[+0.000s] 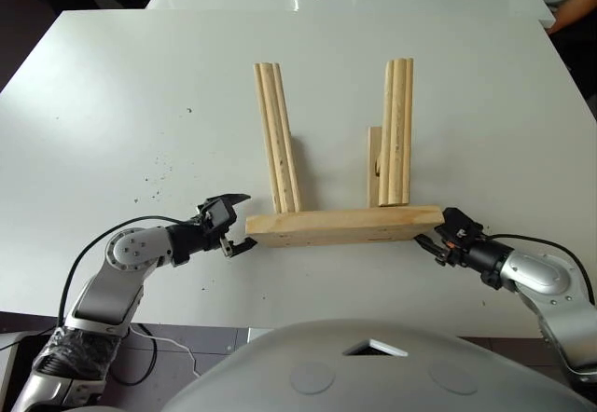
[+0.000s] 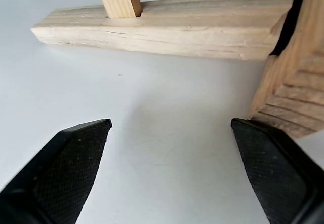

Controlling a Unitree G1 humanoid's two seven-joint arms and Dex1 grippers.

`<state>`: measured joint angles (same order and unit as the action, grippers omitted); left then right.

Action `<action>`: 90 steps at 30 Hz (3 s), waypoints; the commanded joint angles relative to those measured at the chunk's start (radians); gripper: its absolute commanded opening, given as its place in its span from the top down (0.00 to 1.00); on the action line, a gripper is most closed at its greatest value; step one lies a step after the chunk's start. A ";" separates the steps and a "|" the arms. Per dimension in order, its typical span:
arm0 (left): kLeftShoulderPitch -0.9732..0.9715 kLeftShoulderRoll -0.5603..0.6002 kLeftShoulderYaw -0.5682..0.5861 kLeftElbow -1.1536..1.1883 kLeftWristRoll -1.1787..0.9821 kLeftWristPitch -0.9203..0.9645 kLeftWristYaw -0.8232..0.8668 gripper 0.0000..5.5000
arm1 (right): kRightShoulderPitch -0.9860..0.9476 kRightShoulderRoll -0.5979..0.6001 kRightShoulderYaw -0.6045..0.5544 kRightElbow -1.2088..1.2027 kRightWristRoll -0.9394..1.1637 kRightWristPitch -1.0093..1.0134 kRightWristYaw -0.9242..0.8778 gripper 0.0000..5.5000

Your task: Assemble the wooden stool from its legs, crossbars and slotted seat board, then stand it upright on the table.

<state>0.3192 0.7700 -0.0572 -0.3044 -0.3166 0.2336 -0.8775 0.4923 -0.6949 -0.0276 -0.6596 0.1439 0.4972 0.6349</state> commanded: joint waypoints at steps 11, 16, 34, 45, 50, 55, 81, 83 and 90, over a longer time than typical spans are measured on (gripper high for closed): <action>-0.198 0.128 0.398 -0.401 -0.847 0.496 0.098 0.20 | -0.119 -0.144 -0.499 -0.380 0.707 0.217 0.074 0.60; -0.247 0.152 0.392 -0.363 -0.833 0.523 0.116 0.20 | -0.221 -0.224 -0.584 -0.350 0.905 0.246 -0.025 0.60; -0.097 0.083 0.190 -0.025 -0.334 0.216 -0.123 0.20 | -0.126 -0.247 -0.421 -0.193 0.613 0.178 -0.041 0.60; -0.231 0.044 0.416 0.403 -0.328 0.130 -0.146 0.20 | -0.184 0.082 -0.203 0.237 0.240 -0.026 -0.263 0.60; -0.439 -0.169 0.307 0.523 -0.103 -0.040 0.185 0.20 | -0.389 0.270 -0.113 0.433 0.123 -0.157 -0.402 0.60; -0.520 -0.368 0.152 0.711 0.097 -0.203 0.351 0.20 | -0.591 0.401 -0.088 0.751 0.018 -0.352 -0.514 0.60; -0.818 -0.639 0.192 1.365 0.262 -0.597 0.829 0.33 | -0.997 0.515 -0.057 1.632 -0.165 -0.843 -0.656 0.60; -0.828 -0.640 0.193 1.375 0.266 -0.594 0.844 0.33 | -0.999 0.515 -0.058 1.647 -0.170 -0.850 -0.664 0.60; -0.862 -0.639 0.165 1.425 0.320 -0.581 0.944 0.33 | -1.026 0.521 -0.063 1.683 -0.180 -0.858 -0.720 0.60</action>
<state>-0.5502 0.1414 0.1220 1.0763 -0.0289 -0.3904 0.0205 -0.5012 -0.1696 -0.0824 1.0048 -0.0322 -0.3574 -0.0600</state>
